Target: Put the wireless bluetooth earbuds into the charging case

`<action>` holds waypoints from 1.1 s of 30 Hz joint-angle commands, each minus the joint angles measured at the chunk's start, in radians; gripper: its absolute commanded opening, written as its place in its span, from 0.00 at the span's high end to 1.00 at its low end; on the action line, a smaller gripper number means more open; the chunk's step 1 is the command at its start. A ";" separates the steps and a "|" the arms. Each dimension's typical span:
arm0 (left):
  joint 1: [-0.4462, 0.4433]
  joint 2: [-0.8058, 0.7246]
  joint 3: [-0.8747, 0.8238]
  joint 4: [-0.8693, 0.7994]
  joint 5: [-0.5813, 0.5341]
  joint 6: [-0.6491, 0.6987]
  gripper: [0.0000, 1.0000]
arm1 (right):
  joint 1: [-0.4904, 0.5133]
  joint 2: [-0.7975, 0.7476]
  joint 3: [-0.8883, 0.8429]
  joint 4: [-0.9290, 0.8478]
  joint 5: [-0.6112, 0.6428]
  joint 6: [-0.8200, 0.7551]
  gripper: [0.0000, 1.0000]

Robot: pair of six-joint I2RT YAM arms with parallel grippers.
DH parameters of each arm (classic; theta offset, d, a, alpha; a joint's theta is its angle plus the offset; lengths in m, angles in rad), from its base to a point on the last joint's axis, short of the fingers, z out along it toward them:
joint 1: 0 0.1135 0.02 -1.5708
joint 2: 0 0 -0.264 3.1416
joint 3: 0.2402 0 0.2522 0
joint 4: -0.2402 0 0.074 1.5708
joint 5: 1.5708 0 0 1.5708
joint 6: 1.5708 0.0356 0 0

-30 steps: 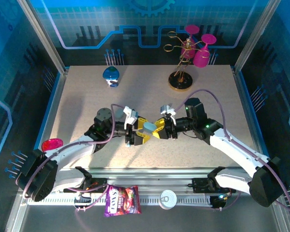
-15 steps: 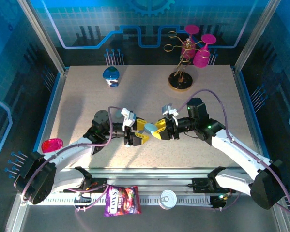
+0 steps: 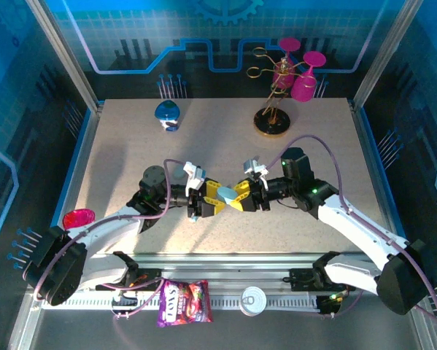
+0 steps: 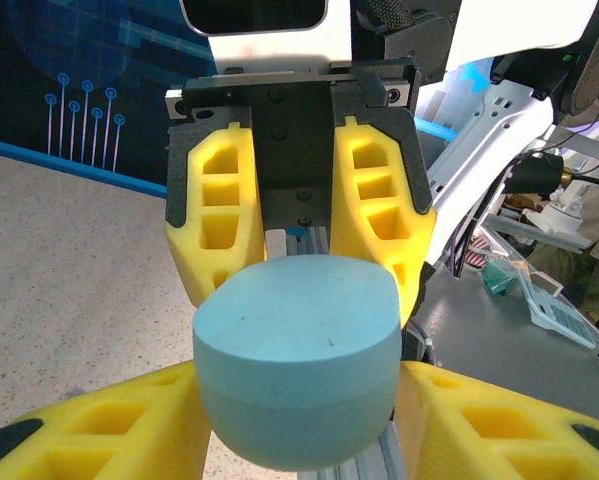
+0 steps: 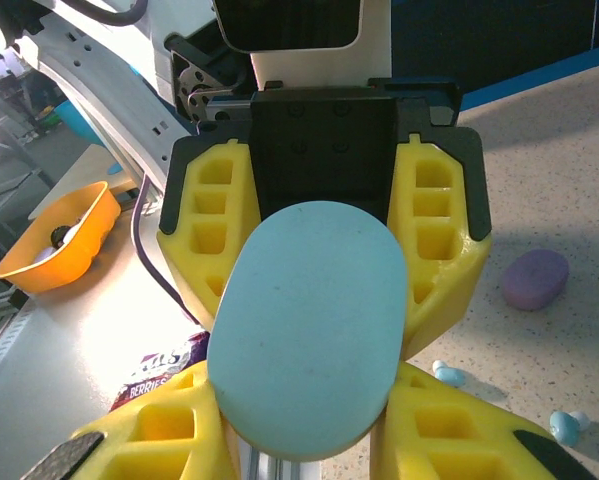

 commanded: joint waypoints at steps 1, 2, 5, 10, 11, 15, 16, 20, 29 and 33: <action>-0.009 0.007 0.033 0.034 0.014 -0.014 0.49 | -0.006 0.008 0.014 0.027 -0.019 -0.001 0.77; -0.010 0.007 0.033 0.038 0.014 -0.019 0.49 | -0.005 0.009 0.015 0.029 -0.018 -0.001 0.77; -0.011 0.009 0.032 0.059 0.015 -0.031 0.49 | -0.004 0.017 0.016 0.031 -0.020 0.000 0.77; -0.012 0.012 0.038 0.066 0.020 -0.041 0.47 | 0.002 0.028 0.021 0.035 -0.021 -0.001 0.77; -0.013 0.012 0.039 0.066 0.021 -0.043 0.48 | 0.002 0.027 0.021 0.036 -0.022 -0.002 0.78; -0.014 0.015 0.041 0.065 0.034 -0.043 0.58 | 0.004 0.026 0.016 0.049 -0.020 0.005 0.78; -0.014 0.015 0.039 0.067 0.036 -0.043 0.61 | 0.003 0.026 0.015 0.047 -0.020 0.004 0.78; -0.015 0.015 0.033 0.085 0.040 -0.038 0.68 | 0.004 0.025 0.016 0.040 -0.012 0.001 0.76; -0.016 -0.001 -0.016 0.098 0.041 0.103 0.74 | 0.000 -0.026 -0.003 0.077 0.075 0.028 0.39; -0.015 -0.005 -0.029 0.119 0.046 0.125 0.75 | -0.012 -0.038 -0.014 0.106 0.119 0.063 0.38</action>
